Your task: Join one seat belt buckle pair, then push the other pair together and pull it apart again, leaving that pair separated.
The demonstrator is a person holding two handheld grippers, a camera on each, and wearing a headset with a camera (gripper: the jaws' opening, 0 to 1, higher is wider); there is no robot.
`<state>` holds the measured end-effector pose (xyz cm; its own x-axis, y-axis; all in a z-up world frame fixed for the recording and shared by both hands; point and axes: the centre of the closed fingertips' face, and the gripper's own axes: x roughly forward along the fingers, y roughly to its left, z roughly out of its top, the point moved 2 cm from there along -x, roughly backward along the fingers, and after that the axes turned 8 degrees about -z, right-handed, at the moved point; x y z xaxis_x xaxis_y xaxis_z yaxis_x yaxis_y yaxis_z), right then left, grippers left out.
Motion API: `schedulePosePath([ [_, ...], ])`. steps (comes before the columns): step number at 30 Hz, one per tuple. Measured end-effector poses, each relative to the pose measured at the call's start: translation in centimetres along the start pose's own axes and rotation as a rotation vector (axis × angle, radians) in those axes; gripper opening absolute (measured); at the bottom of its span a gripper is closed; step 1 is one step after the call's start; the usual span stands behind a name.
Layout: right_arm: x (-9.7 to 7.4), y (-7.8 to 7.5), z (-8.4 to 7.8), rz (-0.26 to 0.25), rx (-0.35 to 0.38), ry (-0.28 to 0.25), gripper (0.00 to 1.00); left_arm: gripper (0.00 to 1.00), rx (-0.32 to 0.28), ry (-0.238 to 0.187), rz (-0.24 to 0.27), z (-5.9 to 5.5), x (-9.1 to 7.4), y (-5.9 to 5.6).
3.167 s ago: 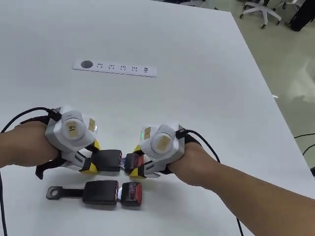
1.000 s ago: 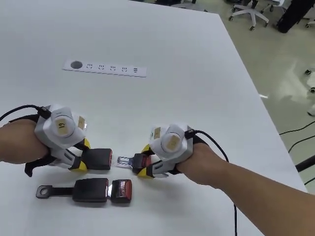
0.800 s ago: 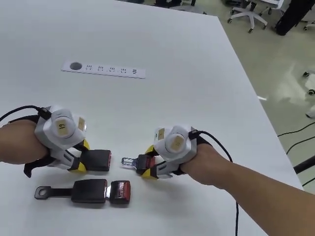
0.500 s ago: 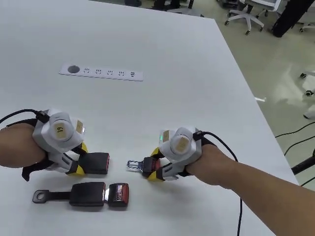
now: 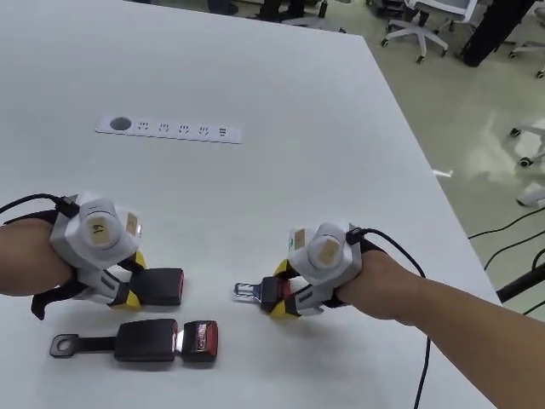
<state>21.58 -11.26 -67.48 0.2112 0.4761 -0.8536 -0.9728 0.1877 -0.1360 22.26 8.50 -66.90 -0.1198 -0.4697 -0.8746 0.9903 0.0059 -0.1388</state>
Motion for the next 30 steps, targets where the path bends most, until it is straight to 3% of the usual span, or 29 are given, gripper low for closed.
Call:
schedulePosePath([
  [11,0.0,-0.1,-0.1,-0.001,0.011,0.007,0.34,0.32,0.003,0.009,-0.001,-0.4,0.0,0.4],
  [21,-0.3,0.0,0.5,-0.031,0.002,0.005,0.42,0.33,0.017,0.036,0.023,-0.6,0.1,0.6],
  [24,-0.4,0.0,0.7,-0.042,0.008,-0.006,0.44,0.34,-0.026,0.027,0.041,-0.6,0.0,0.7],
  [27,-0.6,-0.2,1.0,-0.070,0.026,-0.025,0.48,0.42,-0.040,0.032,0.056,-1.1,-0.1,0.9],
  [30,-1.5,-0.3,1.7,-0.094,0.063,-0.049,0.51,0.44,-0.067,-0.006,0.078,-0.8,-1.0,0.7],
])
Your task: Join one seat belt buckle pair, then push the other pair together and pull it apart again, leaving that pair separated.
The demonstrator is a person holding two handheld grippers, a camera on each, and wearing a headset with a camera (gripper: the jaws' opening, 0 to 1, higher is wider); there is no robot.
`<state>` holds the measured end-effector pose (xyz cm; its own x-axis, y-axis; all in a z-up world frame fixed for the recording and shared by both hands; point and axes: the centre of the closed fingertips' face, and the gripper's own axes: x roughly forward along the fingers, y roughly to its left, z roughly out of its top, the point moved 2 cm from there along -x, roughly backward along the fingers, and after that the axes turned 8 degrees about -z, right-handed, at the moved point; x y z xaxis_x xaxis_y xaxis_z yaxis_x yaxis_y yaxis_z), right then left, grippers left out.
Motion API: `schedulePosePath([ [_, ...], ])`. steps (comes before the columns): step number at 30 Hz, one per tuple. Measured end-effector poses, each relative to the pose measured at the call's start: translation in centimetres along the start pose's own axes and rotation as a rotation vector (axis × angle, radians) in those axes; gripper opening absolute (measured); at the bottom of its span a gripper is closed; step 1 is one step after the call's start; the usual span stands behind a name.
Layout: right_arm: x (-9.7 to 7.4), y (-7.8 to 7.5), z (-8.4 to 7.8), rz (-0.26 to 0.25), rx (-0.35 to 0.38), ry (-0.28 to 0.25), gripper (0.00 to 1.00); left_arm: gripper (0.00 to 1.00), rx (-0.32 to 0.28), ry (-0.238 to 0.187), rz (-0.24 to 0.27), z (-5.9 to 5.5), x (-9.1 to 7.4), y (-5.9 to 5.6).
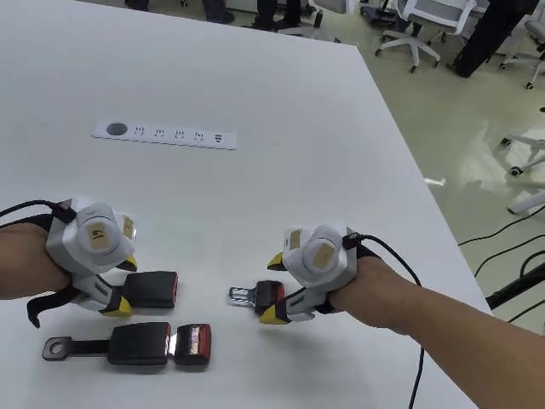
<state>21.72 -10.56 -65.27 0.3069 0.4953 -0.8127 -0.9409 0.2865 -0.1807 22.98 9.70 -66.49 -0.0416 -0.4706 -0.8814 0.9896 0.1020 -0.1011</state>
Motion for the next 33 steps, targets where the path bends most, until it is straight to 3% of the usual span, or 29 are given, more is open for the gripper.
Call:
schedulePosePath([
  [3,-0.7,0.0,0.6,-0.023,0.029,-0.026,0.54,0.47,-0.031,-0.041,0.037,0.1,-0.9,0.4],
  [4,-1.1,0.2,1.0,-0.034,0.052,-0.044,0.55,0.48,-0.033,-0.073,0.053,0.6,-2.2,0.0],
  [8,-2.2,1.0,1.8,-0.048,0.074,-0.073,0.57,0.52,-0.065,-0.112,0.089,0.7,-4.2,-1.0],
  [13,-3.8,2.1,2.5,-0.070,0.116,-0.103,0.62,0.63,-0.102,-0.154,0.155,-0.5,-6.0,-1.9],
  [15,-4.3,2.6,2.5,-0.078,0.130,-0.113,0.63,0.64,-0.128,-0.174,0.167,-0.9,-7.2,-2.9],
  [25,-6.2,5.1,1.6,-0.098,0.203,-0.148,0.70,0.70,-0.235,-0.194,0.209,-5.7,-8.7,-7.7],
  [30,-7.1,5.9,0.7,-0.120,0.228,-0.144,0.74,0.76,-0.270,-0.197,0.215,-7.0,-9.0,-9.8],
  [33,-7.6,6.1,0.4,-0.144,0.247,-0.151,0.76,0.79,-0.304,-0.223,0.227,-7.8,-9.5,-10.5],
])
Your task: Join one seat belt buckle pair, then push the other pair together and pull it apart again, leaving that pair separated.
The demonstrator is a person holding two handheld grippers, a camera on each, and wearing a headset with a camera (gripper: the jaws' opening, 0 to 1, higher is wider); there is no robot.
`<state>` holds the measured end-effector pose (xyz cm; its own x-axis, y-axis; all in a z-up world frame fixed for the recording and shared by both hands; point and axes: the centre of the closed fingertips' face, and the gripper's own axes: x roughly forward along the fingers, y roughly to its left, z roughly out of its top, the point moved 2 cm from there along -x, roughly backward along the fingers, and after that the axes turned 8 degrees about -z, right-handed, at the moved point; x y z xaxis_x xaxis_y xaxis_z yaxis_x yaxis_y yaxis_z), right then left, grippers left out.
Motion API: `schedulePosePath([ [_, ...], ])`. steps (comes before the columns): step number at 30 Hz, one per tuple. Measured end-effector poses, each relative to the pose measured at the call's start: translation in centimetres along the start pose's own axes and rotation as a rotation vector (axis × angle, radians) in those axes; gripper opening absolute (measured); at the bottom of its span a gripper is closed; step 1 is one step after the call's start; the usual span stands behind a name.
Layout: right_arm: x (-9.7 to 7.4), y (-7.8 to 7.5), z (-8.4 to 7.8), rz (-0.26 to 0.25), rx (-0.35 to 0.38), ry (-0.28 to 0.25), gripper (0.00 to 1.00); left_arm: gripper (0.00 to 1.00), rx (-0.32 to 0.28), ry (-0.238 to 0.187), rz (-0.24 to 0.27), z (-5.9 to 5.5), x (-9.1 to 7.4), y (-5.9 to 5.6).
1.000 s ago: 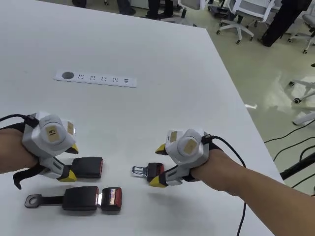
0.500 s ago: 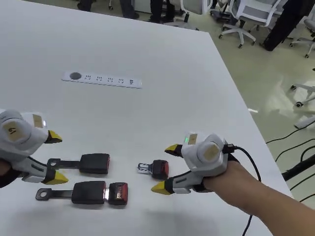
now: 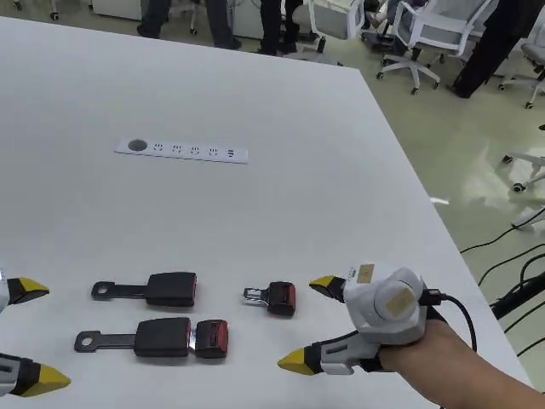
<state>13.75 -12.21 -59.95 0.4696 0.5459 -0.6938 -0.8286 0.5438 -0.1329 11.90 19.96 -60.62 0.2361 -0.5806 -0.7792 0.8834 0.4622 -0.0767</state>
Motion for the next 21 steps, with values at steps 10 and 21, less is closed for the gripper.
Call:
schedulePosePath([
  [10,-1.2,0.9,-0.4,-0.006,0.033,-0.016,0.83,0.91,-0.079,0.001,0.060,-2.3,-2.0,-0.6],
  [21,-1.8,2.7,-1.3,-0.057,0.085,-0.032,0.99,0.98,-0.181,-0.040,0.089,-3.2,-2.8,-2.0],
])
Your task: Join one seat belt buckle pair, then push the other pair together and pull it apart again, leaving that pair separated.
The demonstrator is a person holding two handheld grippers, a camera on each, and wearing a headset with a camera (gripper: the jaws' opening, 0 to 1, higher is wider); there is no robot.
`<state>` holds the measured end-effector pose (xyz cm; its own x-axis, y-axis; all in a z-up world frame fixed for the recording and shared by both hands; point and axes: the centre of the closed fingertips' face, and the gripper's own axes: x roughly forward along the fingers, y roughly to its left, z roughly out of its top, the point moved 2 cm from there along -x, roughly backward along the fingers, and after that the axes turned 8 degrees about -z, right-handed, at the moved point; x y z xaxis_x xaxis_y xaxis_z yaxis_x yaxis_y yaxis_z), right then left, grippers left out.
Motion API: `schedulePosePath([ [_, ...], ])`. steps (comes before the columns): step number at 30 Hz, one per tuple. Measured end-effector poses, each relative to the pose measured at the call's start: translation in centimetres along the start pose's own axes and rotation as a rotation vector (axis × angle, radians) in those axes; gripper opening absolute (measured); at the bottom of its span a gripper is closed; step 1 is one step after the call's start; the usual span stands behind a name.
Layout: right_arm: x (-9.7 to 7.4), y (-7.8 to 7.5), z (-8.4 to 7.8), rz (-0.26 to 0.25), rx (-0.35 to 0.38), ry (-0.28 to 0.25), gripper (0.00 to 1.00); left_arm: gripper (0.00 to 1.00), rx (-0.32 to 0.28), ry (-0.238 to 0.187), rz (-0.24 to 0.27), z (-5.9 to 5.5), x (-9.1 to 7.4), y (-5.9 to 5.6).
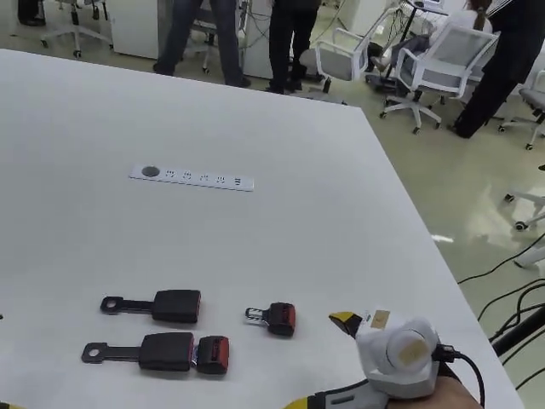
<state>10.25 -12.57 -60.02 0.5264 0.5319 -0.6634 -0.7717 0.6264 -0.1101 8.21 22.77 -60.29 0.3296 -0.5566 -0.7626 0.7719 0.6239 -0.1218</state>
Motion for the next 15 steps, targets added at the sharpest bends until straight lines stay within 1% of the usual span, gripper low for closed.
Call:
schedulePosePath([
  [2,-0.1,0.3,-0.3,0.001,0.016,0.006,1.00,0.99,0.004,0.003,0.007,-0.2,0.1,-0.4],
  [5,-0.3,0.5,-0.5,0.000,0.021,0.008,1.00,1.00,0.005,0.016,0.004,-0.5,0.2,-0.6],
  [9,-0.4,0.3,-0.9,-0.015,0.052,0.003,1.00,1.00,-0.001,0.004,0.003,-0.5,0.3,-0.7],
  [12,-0.6,0.3,-0.9,-0.020,0.062,-0.001,0.99,1.00,-0.008,0.001,0.002,-0.4,0.4,-1.0],
  [14,-0.6,0.2,-0.8,-0.022,0.066,-0.003,0.99,1.00,-0.013,-0.002,0.003,-0.5,0.4,-1.0],
  [15,-0.6,0.2,-0.8,-0.024,0.068,-0.004,0.99,1.00,-0.016,-0.002,0.006,-0.5,0.4,-1.3],
])
